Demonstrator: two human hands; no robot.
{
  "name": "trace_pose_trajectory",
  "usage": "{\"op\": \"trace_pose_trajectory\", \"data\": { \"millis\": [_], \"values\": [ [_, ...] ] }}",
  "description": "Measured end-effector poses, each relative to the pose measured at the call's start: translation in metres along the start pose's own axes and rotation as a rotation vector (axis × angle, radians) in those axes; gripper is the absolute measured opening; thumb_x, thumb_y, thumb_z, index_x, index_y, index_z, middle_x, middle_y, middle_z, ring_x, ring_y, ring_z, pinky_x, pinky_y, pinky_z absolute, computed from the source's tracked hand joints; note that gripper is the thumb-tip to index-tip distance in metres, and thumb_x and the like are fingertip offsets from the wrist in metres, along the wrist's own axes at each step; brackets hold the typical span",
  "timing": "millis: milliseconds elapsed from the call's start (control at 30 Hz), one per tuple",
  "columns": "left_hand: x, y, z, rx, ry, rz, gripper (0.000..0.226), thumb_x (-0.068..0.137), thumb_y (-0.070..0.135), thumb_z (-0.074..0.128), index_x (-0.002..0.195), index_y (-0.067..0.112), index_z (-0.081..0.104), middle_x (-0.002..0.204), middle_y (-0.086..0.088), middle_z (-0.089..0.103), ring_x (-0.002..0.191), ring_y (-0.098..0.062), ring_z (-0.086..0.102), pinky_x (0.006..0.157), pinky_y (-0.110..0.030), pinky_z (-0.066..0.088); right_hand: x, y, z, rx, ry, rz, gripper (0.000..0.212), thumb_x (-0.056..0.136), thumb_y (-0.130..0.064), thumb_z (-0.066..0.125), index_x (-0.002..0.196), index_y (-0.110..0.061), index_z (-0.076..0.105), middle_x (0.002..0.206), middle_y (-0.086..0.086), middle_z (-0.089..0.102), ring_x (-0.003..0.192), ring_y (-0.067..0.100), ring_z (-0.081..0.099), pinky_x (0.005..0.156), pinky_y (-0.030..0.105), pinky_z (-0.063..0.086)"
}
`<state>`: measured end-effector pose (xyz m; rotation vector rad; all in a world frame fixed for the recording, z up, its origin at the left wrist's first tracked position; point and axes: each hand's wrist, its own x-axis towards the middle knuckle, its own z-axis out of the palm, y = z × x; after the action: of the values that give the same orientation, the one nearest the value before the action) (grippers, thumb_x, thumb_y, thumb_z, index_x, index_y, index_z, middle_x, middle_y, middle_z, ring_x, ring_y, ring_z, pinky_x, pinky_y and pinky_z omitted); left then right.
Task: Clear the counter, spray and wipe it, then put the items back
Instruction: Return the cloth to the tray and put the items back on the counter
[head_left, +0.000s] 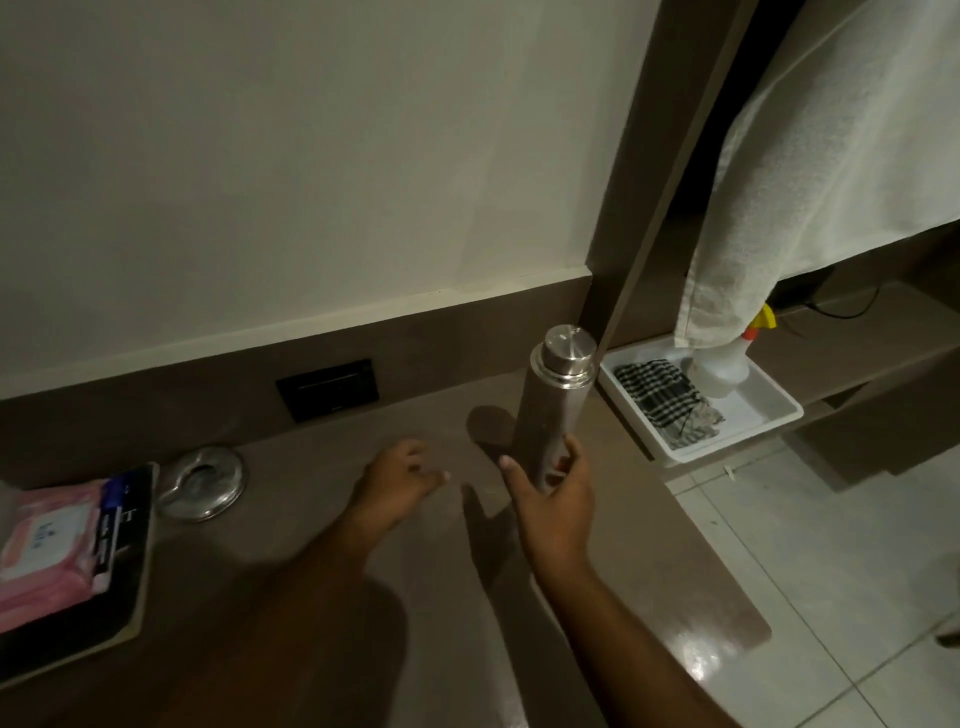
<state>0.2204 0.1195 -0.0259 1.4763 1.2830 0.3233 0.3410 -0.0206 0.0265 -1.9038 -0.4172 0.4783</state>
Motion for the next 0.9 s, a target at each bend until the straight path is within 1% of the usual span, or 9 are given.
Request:
{"op": "trace_pose_trajectory", "data": {
  "millis": [100,200,233,300,367,533,633,733,900],
  "values": [
    [-0.012,-0.039,-0.059,-0.075,0.263,-0.059,0.028,0.081,0.017,0.074,0.106,0.018,0.062,0.111,-0.016,0.069,0.102,-0.035,0.066,0.094,-0.048,0.054,-0.02,0.003,0.04,0.025,-0.051,0.081,0.071,0.078,-0.029,0.079,0.139,-0.013,0.047,0.117,0.008,0.058,0.101,0.023,0.061,0.092,0.04,0.053],
    [-0.03,-0.063,-0.112,-0.056,0.512,-0.11,0.023,0.085,0.012,0.068,0.107,0.008,0.066,0.11,-0.018,0.07,0.096,-0.032,0.065,0.083,-0.023,0.051,-0.028,-0.008,0.09,0.004,-0.228,0.111,0.053,0.083,-0.026,0.073,0.129,-0.004,0.057,0.104,0.011,0.064,0.098,0.027,0.064,0.094,0.044,0.052],
    [-0.035,-0.067,-0.126,-0.014,0.561,-0.114,0.024,0.086,0.013,0.065,0.11,0.009,0.067,0.115,-0.016,0.069,0.102,-0.032,0.063,0.086,-0.024,0.048,-0.031,-0.013,0.109,-0.026,-0.315,0.101,0.046,0.085,-0.026,0.072,0.124,-0.004,0.06,0.102,0.012,0.066,0.098,0.028,0.065,0.094,0.045,0.051],
    [-0.041,-0.072,-0.151,0.075,0.606,-0.1,0.031,0.093,0.018,0.058,0.123,0.01,0.063,0.134,-0.014,0.06,0.125,-0.031,0.052,0.107,-0.03,0.034,-0.036,-0.022,0.148,-0.125,-0.495,0.049,0.04,0.086,-0.027,0.07,0.119,-0.005,0.062,0.104,0.013,0.069,0.1,0.028,0.065,0.096,0.041,0.051],
    [-0.04,-0.077,-0.174,0.15,0.646,-0.153,0.034,0.097,0.023,0.052,0.126,0.007,0.061,0.138,-0.014,0.056,0.132,-0.031,0.047,0.111,-0.029,0.024,-0.043,-0.032,0.191,-0.239,-0.659,-0.046,0.041,0.086,-0.029,0.069,0.118,-0.005,0.063,0.105,0.01,0.068,0.105,0.028,0.064,0.092,0.03,0.048],
    [-0.031,-0.104,-0.208,0.212,0.598,-0.389,0.039,0.099,0.022,0.043,0.132,0.008,0.056,0.142,-0.02,0.051,0.13,-0.038,0.047,0.111,-0.045,0.036,-0.048,-0.035,0.293,-0.495,-0.953,-0.192,0.04,0.091,-0.039,0.057,0.105,-0.002,0.062,0.114,0.022,0.067,0.108,0.035,0.063,0.084,0.033,0.05],
    [-0.025,-0.108,-0.211,0.159,0.598,-0.291,0.035,0.097,0.02,0.045,0.129,0.012,0.058,0.131,-0.018,0.06,0.115,-0.038,0.058,0.099,-0.05,0.049,-0.045,-0.027,0.326,-0.558,-0.954,-0.222,0.042,0.091,-0.04,0.053,0.106,-0.003,0.066,0.109,0.023,0.07,0.102,0.036,0.067,0.073,0.029,0.047],
    [-0.031,-0.107,-0.205,-0.006,0.609,-0.206,0.036,0.096,0.015,0.047,0.13,0.02,0.059,0.128,-0.012,0.063,0.11,-0.033,0.061,0.088,-0.048,0.056,-0.047,-0.023,0.323,-0.601,-0.91,-0.31,0.036,0.092,-0.037,0.055,0.102,-0.005,0.067,0.109,0.021,0.07,0.103,0.037,0.065,0.082,0.034,0.049],
    [-0.07,-0.123,-0.181,-0.308,0.611,-0.275,0.037,0.095,0.018,0.055,0.131,0.025,0.056,0.125,-0.003,0.064,0.099,-0.024,0.066,0.051,-0.026,0.05,-0.072,-0.003,0.262,-0.533,-0.887,-0.293,0.027,0.089,-0.038,0.061,0.08,-0.012,0.062,0.088,0.014,0.072,0.089,0.033,0.067,0.071,0.029,0.047]
  ]
}}
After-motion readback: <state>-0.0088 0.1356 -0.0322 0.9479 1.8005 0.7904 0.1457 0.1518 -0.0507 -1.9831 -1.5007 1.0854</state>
